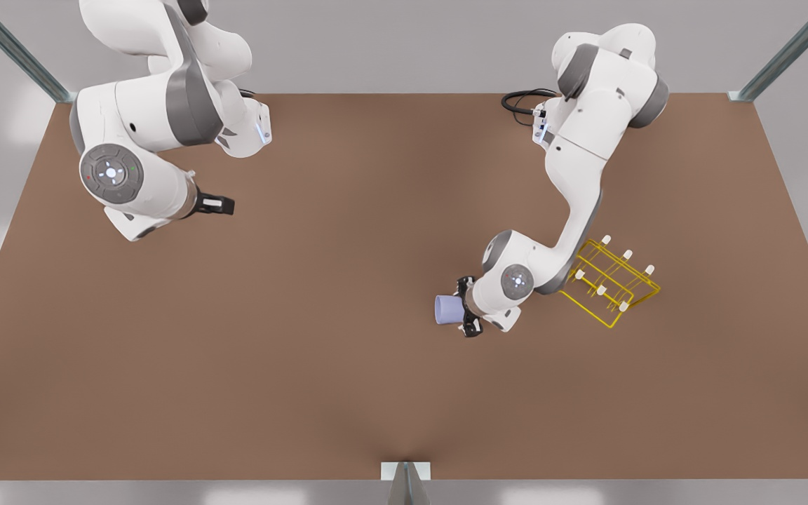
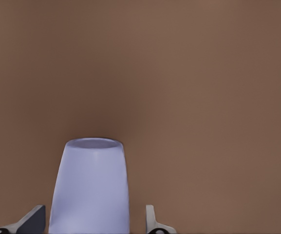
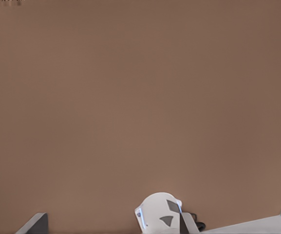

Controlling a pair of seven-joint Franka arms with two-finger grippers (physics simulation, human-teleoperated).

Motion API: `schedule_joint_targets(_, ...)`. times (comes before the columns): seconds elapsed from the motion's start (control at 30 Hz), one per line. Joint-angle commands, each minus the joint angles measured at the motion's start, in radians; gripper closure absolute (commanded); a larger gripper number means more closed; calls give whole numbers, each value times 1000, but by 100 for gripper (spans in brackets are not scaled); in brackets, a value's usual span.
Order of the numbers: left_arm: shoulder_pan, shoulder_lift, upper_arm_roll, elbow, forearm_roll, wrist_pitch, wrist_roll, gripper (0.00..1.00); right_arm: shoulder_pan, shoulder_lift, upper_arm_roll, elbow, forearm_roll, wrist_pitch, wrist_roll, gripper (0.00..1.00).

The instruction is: Place the cup on the cup holder

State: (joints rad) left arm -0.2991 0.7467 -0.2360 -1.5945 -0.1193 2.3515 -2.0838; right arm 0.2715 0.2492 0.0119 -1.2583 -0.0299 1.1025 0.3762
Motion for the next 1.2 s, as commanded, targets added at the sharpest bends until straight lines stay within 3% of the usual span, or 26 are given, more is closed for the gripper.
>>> schedule_joint_targets(0.0,0,0,1,-5,0,26,-27,0,0,-1,-1,0,1,5,86,0)
schedule_joint_targets(0.7,-38,65,1,-21,-5,88,-32,0,2,13,-1,2,-1,13,79,0)
schedule_joint_targets(0.77,-38,65,1,-21,-5,88,-32,24,2,15,-1,2,1,13,79,0)
schedule_joint_targets(0.93,-28,45,3,-7,-11,46,-42,23,3,19,0,2,-1,19,79,0)
schedule_joint_targets(0.97,-28,43,4,114,-11,-147,-53,23,3,19,0,2,-1,19,79,0)
schedule_joint_targets(1.03,-34,-1,75,218,21,-412,-67,23,2,19,-1,2,-1,20,78,0)
schedule_joint_targets(1.07,-35,0,86,290,133,-558,-71,23,-2,24,0,2,2,20,79,0)
schedule_joint_targets(1.1,-176,0,291,350,202,-635,-78,23,-2,28,2,7,1,20,79,0)
schedule_joint_targets(1.13,-451,11,677,363,213,-678,-27,23,-2,27,2,8,-1,17,79,0)
schedule_joint_targets(1.17,-635,54,908,292,283,-693,56,23,-3,27,2,8,-15,17,82,0)
